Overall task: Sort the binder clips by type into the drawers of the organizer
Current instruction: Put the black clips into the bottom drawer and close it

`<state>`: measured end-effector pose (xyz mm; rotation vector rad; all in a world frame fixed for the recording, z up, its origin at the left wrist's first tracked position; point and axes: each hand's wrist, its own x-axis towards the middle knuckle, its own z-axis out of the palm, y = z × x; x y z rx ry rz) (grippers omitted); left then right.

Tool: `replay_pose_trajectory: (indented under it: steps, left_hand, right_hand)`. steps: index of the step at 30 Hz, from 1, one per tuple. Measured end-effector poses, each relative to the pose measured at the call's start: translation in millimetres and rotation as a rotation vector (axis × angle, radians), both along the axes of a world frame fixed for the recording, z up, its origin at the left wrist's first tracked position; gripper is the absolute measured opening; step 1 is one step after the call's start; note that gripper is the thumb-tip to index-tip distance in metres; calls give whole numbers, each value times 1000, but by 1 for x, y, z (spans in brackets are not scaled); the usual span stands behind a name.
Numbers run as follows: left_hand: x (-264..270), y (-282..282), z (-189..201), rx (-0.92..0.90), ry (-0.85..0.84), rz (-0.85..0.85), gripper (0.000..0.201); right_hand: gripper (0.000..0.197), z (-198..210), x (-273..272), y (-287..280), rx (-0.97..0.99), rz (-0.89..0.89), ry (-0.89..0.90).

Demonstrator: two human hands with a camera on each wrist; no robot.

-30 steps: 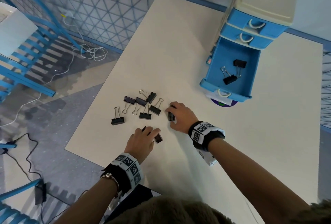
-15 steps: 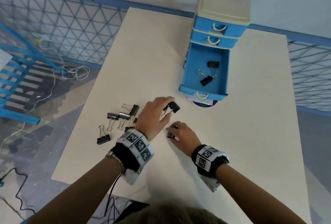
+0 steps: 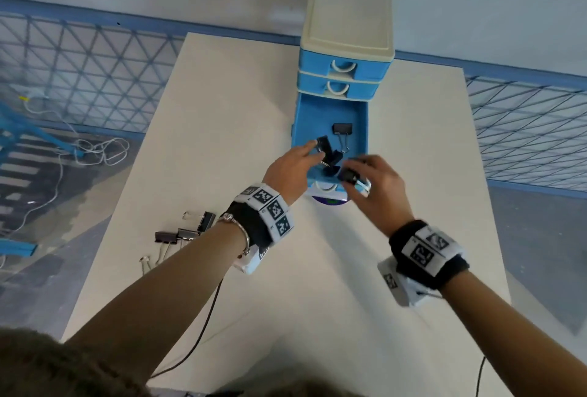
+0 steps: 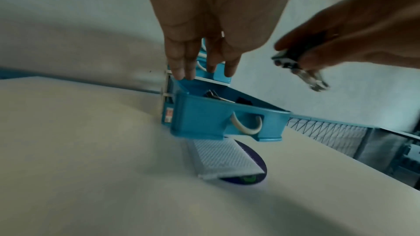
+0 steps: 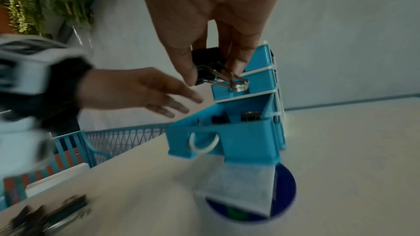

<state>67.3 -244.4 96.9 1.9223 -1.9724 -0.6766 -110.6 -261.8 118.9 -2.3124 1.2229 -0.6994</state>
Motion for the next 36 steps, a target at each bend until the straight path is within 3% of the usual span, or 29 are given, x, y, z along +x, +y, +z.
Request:
replay_pose_trajectory:
  steps: [5, 8, 12, 16, 23, 27, 32, 36]
  left_hand:
    - [24, 69, -21, -119, 142, 124, 46]
    - [45, 120, -39, -56, 150, 223, 45]
    - [70, 179, -53, 4, 133, 412, 38]
    - [95, 223, -63, 37, 53, 532, 36]
    - [128, 270, -71, 223, -81, 724, 55]
    - [136, 276, -73, 264, -66, 719, 60]
    - [137, 269, -75, 307, -118, 597, 53]
    - [135, 262, -78, 350, -171, 524, 47]
  right_hand:
    - [49, -9, 33, -52, 110, -39, 125]
    - [54, -18, 48, -57, 154, -56, 154]
    - [46, -28, 67, -30, 146, -33, 83]
    - [30, -38, 89, 12, 48, 133, 13]
    - [31, -61, 137, 86, 203, 424, 169]
    - [40, -77, 154, 112, 270, 494, 298]
    - [50, -90, 169, 132, 264, 526, 526]
    - [49, -99, 178, 146, 202, 500, 541]
